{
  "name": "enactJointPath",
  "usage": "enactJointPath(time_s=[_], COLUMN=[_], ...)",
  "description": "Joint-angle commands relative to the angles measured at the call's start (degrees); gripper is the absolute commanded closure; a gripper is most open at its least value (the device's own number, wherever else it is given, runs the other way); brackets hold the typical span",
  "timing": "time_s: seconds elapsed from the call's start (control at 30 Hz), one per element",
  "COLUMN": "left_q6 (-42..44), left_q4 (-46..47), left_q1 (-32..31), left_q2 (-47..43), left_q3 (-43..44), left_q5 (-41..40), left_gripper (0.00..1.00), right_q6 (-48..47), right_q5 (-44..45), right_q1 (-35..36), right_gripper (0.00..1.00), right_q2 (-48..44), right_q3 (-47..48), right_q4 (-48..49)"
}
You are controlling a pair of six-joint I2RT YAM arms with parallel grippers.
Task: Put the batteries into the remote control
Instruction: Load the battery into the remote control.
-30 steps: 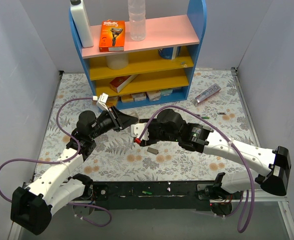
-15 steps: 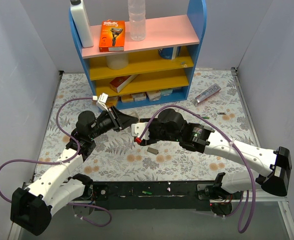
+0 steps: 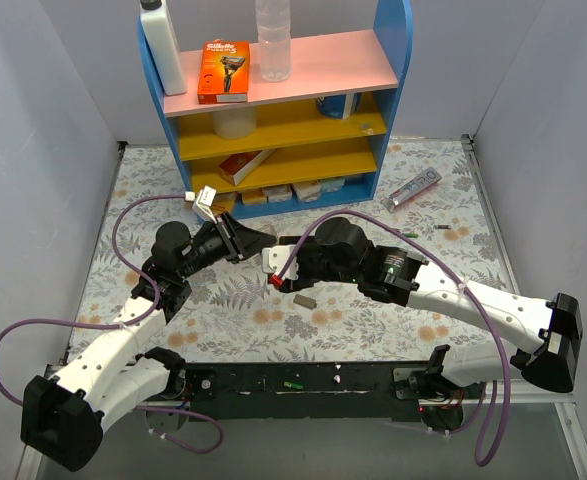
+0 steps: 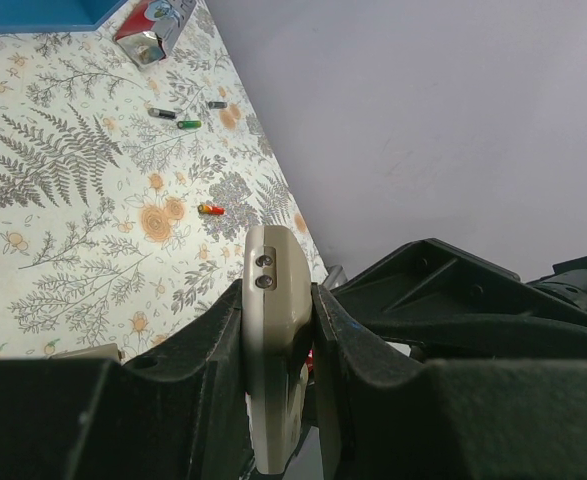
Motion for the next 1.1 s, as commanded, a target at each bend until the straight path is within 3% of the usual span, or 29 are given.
enactJointPath(time_s=[0.0, 0.8, 1.07], left_q6=[-0.1, 0.3, 0.3], left_q4=[0.8, -0.1, -0.4], left_q1=[0.0, 0.2, 0.4], left_q2=[-1.9, -2.3, -2.5], left_q3=[0.5, 0.4, 0.5], left_q5=[1.2, 1.2, 1.2], left_gripper=[1.00, 1.00, 1.00], right_q6=[0.4, 3.7, 4.7], right_q5=[1.5, -0.7, -3.9], right_q1=[0.0, 0.0, -0.1], right_gripper=[0.40, 0.36, 0.44], right_q2=[-1.1, -2.7, -2.1], right_q3=[1.7, 4.3, 6.3], right_q4=[-0.9, -3.5, -1.7])
